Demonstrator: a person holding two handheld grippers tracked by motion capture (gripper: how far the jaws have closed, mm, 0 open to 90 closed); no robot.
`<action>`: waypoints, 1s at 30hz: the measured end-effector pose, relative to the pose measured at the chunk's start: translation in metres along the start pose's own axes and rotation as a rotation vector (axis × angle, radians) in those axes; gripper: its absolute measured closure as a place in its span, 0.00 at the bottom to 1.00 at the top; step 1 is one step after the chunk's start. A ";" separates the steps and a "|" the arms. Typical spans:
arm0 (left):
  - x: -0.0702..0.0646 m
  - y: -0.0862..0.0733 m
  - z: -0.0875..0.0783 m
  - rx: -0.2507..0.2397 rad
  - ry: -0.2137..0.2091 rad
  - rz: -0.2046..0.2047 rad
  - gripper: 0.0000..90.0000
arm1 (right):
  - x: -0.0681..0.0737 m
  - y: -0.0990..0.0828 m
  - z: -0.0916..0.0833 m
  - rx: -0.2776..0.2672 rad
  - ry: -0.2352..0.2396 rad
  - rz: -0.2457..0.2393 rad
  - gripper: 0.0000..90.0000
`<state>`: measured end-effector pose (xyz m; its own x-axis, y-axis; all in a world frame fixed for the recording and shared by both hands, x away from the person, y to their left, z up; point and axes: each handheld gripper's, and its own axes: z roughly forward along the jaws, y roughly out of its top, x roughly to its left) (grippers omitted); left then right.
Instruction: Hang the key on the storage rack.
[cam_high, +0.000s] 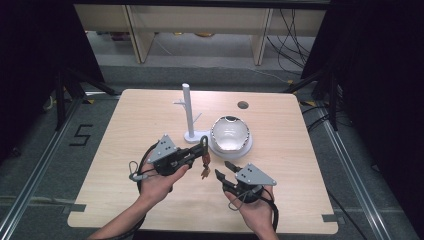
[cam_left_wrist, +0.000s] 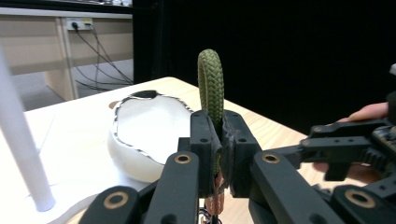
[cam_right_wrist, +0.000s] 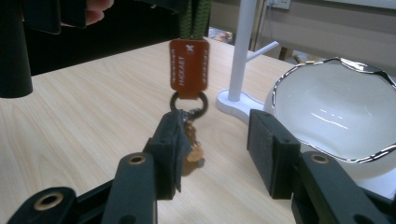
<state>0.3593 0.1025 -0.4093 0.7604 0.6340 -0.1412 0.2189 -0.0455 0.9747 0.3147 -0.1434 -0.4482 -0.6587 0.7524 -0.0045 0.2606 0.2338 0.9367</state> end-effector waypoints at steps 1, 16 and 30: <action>0.001 0.000 -0.001 0.000 0.005 0.005 0.93 | -0.002 0.000 0.001 -0.016 0.000 -0.025 0.63; 0.016 -0.003 -0.015 0.007 0.078 0.011 0.93 | -0.012 -0.010 -0.009 0.003 -0.027 0.029 0.63; 0.033 -0.002 -0.029 0.004 0.145 0.022 0.93 | -0.022 -0.020 -0.017 0.011 -0.043 0.039 0.62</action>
<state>0.3660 0.1461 -0.4108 0.6691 0.7374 -0.0926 0.2054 -0.0637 0.9766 0.3117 -0.1746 -0.4604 -0.6168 0.7869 0.0163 0.2932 0.2105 0.9326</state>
